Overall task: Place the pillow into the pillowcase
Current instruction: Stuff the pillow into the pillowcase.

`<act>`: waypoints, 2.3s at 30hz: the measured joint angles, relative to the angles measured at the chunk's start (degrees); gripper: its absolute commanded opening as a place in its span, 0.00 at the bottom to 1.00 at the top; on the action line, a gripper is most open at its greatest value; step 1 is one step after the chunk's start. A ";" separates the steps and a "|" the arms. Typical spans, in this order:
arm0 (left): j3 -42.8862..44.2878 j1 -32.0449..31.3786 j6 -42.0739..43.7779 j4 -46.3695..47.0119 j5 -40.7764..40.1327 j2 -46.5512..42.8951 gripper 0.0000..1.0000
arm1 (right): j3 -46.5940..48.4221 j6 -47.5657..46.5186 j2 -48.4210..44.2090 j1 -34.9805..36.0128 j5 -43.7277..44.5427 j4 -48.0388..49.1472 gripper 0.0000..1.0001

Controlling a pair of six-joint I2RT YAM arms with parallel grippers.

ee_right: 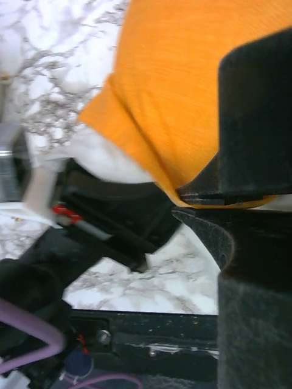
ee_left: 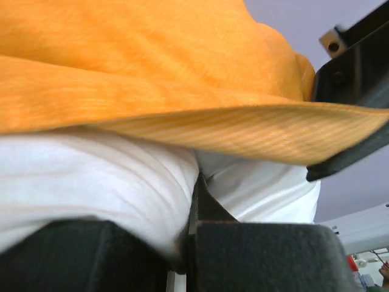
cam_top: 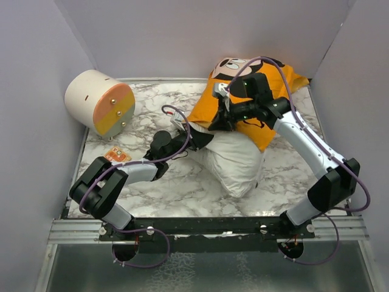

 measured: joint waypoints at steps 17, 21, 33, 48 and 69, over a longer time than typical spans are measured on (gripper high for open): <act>-4.50 1.99 -3.76 7.43 0.74 0.48 0.00 | -21.49 -4.79 -30.08 -20.92 2.56 1.36 0.88; -4.50 1.99 -3.82 7.45 0.79 0.48 0.00 | -29.99 -4.66 -31.71 -20.92 9.07 1.49 0.86; -4.61 1.99 -3.45 7.02 0.96 0.35 0.00 | -34.88 -3.82 -32.59 -20.90 17.33 3.58 0.09; -2.27 3.37 -1.36 4.28 1.05 0.35 0.00 | -11.98 -19.39 -15.89 -22.12 -15.34 -19.56 0.00; -2.56 3.50 21.70 -35.82 -0.66 -34.42 0.64 | -21.49 11.10 -16.68 -25.05 -16.39 9.16 0.00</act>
